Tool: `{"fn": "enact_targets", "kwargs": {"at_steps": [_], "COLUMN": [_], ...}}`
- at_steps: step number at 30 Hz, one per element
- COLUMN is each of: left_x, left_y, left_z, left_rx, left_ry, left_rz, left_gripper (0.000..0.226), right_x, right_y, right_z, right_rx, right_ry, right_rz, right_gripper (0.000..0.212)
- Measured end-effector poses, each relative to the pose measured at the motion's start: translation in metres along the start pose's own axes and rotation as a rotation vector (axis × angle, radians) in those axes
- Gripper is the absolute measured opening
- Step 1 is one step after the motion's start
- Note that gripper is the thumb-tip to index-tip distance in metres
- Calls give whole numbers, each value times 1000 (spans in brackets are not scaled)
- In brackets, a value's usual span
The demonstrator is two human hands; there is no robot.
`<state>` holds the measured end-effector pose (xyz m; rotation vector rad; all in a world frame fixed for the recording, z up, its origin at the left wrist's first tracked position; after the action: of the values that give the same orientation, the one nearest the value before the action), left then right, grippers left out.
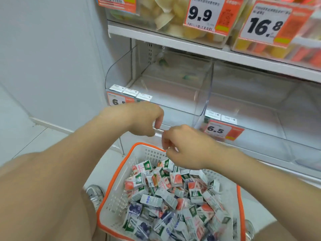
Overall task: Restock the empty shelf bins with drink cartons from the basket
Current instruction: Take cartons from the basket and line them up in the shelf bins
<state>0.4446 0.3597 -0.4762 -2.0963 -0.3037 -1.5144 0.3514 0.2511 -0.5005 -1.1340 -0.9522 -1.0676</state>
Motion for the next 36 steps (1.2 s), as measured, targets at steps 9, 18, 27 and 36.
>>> {"fn": "enact_targets", "kwargs": {"at_steps": [9, 18, 27, 36], "left_x": [-161, -281, -320, -278], "left_y": [63, 55, 61, 63], "left_z": [-31, -59, -65, -63], "left_rx": [-41, -195, -164, -140], "left_ry": [145, 161, 261, 116], "left_rz": [420, 529, 456, 394], "left_gripper": [15, 59, 83, 53], "right_x": [-74, -191, -259, -224], "right_y": [-44, -68, -94, -83], "right_z": [-70, -80, -94, -93], "right_rx": [-162, -41, -138, -297], "right_ry": [-281, -364, -216, 461], "right_rz": [364, 612, 721, 486], "right_gripper": [14, 47, 48, 39]}}
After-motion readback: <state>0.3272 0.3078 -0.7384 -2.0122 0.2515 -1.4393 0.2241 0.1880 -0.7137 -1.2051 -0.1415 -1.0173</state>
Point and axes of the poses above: each hand's wrist, its own y-axis towards the middle knuckle, its own x-axis out of the back of the hand, z = x × y, the point moved 5 cm from there along y, towards the middle knuckle, and after that the axes turned 12 degrees about -x, right-handed, at the moved point
